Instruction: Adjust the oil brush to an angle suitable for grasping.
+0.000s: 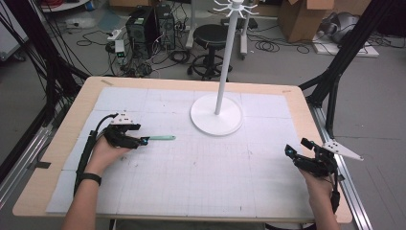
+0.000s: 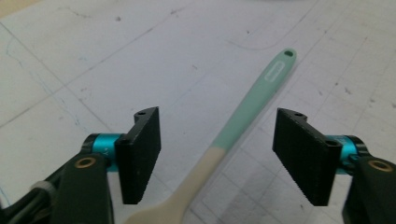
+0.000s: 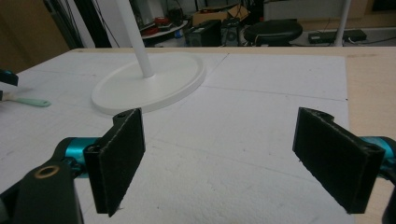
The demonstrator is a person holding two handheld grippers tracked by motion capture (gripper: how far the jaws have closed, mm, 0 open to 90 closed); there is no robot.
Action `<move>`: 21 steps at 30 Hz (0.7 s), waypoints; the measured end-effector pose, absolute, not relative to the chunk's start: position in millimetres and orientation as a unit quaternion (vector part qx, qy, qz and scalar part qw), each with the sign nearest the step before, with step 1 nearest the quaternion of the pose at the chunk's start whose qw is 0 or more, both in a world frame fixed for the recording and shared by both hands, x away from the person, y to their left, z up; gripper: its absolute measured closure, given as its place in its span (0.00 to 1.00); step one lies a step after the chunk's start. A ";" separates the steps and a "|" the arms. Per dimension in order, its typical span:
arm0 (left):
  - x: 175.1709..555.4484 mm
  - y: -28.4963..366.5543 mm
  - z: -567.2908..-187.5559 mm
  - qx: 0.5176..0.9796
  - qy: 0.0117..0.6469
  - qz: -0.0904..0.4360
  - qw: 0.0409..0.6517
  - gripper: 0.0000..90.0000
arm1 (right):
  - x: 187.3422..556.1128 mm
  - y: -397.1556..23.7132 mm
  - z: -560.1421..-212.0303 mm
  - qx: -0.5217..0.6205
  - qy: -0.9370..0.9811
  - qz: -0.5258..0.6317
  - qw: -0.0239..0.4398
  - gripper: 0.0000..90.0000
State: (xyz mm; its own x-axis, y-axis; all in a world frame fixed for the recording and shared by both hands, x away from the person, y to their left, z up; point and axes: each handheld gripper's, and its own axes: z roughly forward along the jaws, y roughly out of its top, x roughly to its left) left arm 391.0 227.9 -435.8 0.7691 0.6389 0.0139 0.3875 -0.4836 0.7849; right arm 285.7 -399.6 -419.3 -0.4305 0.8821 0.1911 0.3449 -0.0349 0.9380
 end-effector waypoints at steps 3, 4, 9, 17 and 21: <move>392.3 228.1 -439.1 0.855 0.298 0.146 0.398 0.50 | 285.7 -399.6 -419.2 0.472 0.649 0.542 0.248 0.18; 392.2 227.8 -440.0 0.858 0.298 0.144 0.393 0.54 | 285.8 -399.8 -419.3 0.472 0.650 0.542 0.248 0.18; 393.3 226.5 -442.9 0.864 0.294 0.138 0.384 0.67 | 285.9 -399.8 -419.4 0.473 0.649 0.542 0.247 0.18; 392.2 225.0 -442.6 0.868 0.283 0.131 0.386 0.83 | 285.5 -398.7 -419.4 0.473 0.650 0.541 0.247 0.18; 391.5 224.3 -442.2 0.870 0.278 0.132 0.385 0.85 | 285.0 -399.0 -419.1 0.474 0.649 0.543 0.245 0.18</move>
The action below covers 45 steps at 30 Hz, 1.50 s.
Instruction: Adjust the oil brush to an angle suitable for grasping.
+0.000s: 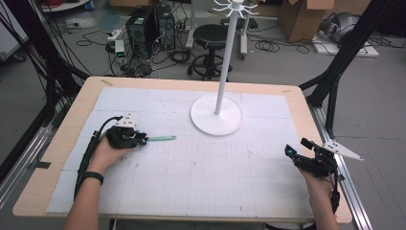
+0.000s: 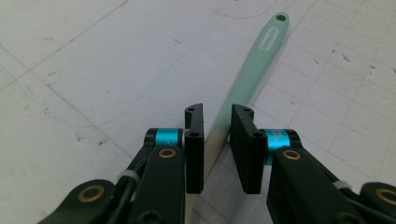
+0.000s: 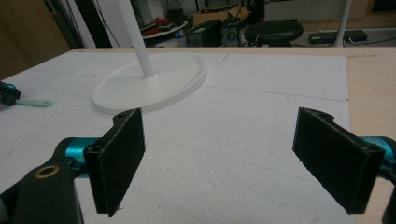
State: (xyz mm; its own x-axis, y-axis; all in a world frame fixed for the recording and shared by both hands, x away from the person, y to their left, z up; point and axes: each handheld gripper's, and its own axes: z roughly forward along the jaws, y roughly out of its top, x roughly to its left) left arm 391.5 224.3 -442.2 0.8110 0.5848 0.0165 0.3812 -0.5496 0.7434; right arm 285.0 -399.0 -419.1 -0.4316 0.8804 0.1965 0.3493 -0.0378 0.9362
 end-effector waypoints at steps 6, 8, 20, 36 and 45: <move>389.2 222.4 -441.1 0.875 0.264 0.131 0.383 0.87 | 285.3 -399.4 -419.1 0.473 0.650 0.542 0.246 0.18; 388.6 221.6 -440.7 0.878 0.259 0.133 0.381 0.88 | 285.8 -399.3 -419.3 0.473 0.648 0.544 0.247 0.18; 386.1 217.7 -439.4 0.882 0.251 0.123 0.379 0.91 | 285.8 -399.5 -419.1 0.473 0.647 0.544 0.247 0.18; 383.9 214.9 -439.5 0.885 0.252 0.124 0.372 0.91 | 285.6 -399.0 -419.0 0.472 0.648 0.544 0.248 0.18; 380.0 214.6 -431.2 0.881 0.250 0.132 0.379 0.91 | 286.0 -400.5 -419.1 0.476 0.644 0.546 0.246 0.18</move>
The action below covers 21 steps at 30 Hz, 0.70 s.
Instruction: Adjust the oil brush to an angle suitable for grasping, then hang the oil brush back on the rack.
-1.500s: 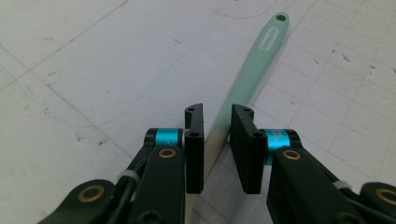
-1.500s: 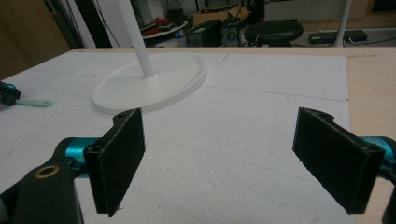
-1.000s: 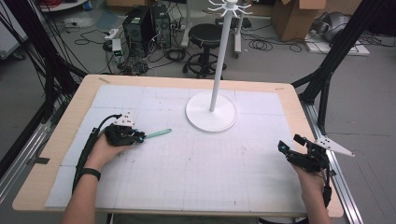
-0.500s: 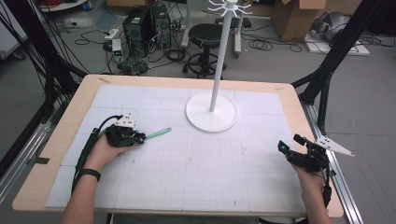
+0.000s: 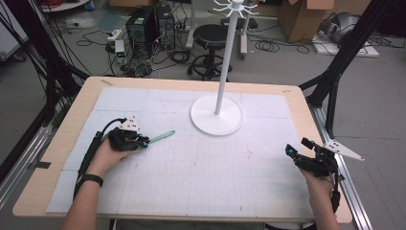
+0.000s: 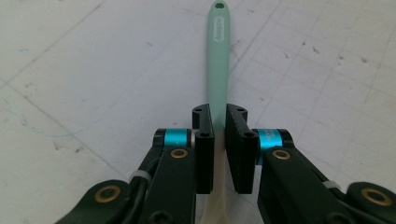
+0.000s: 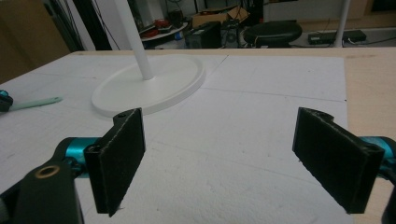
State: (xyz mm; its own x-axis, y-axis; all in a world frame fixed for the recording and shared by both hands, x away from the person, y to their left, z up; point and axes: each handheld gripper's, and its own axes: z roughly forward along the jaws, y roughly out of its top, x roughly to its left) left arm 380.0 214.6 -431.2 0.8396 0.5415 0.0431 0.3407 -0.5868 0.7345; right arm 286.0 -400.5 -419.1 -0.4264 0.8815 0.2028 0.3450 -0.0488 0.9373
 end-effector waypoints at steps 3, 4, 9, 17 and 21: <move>376.0 219.4 -420.3 0.865 0.249 0.141 0.412 0.91 | 285.4 -399.8 -419.0 0.477 0.646 0.544 0.244 0.18; 374.4 221.6 -416.2 0.860 0.249 0.145 0.421 0.91 | 285.9 -399.8 -419.1 0.475 0.646 0.544 0.247 0.18; 366.0 230.0 -400.7 0.833 0.247 0.159 0.469 0.91 | 286.1 -399.4 -419.2 0.473 0.646 0.544 0.250 0.18; 356.3 237.5 -387.0 0.806 0.244 0.174 0.511 0.91 | 285.4 -398.8 -418.7 0.476 0.645 0.543 0.250 0.18; 352.6 241.2 -379.6 0.787 0.243 0.186 0.535 0.91 | 285.5 -398.1 -418.6 0.475 0.646 0.543 0.251 0.18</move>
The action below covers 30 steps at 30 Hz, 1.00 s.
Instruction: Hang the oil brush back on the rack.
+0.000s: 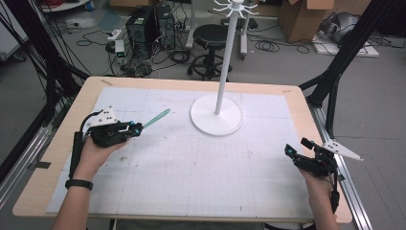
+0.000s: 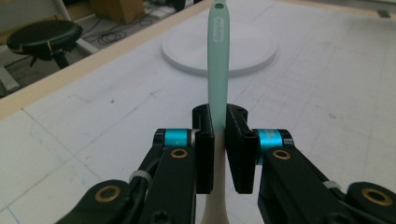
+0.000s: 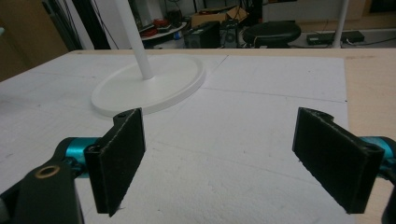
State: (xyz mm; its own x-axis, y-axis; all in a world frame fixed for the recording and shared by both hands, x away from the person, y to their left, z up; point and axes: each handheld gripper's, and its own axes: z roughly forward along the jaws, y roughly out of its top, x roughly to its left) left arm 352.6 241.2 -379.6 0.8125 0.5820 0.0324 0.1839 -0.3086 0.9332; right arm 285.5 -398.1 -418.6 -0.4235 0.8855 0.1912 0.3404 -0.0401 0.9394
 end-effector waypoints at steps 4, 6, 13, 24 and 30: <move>351.3 244.7 -371.0 0.772 0.251 0.195 0.551 0.91 | 285.7 -398.0 -418.9 0.477 0.647 0.542 0.247 0.18; 351.2 244.4 -365.3 0.767 0.250 0.202 0.555 0.91 | 285.9 -398.0 -419.0 0.475 0.646 0.543 0.249 0.18; 354.8 234.8 -341.5 0.737 0.248 0.225 0.587 0.91 | 286.3 -397.5 -419.3 0.475 0.648 0.541 0.247 0.18; 366.6 212.3 -302.1 0.697 0.244 0.255 0.625 0.91 | 287.0 -396.2 -419.8 0.470 0.653 0.541 0.244 0.18; 372.7 200.9 -286.1 0.680 0.238 0.257 0.644 0.91 | 287.8 -397.0 -420.2 0.471 0.653 0.542 0.244 0.18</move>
State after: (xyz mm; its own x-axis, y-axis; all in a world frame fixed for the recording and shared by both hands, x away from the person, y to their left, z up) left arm 372.7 200.9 -286.1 0.7545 0.6548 0.0435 -0.0080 -0.0572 0.9983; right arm 287.8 -397.0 -420.2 -0.4383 0.8781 0.1916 0.3503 -0.0294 0.9362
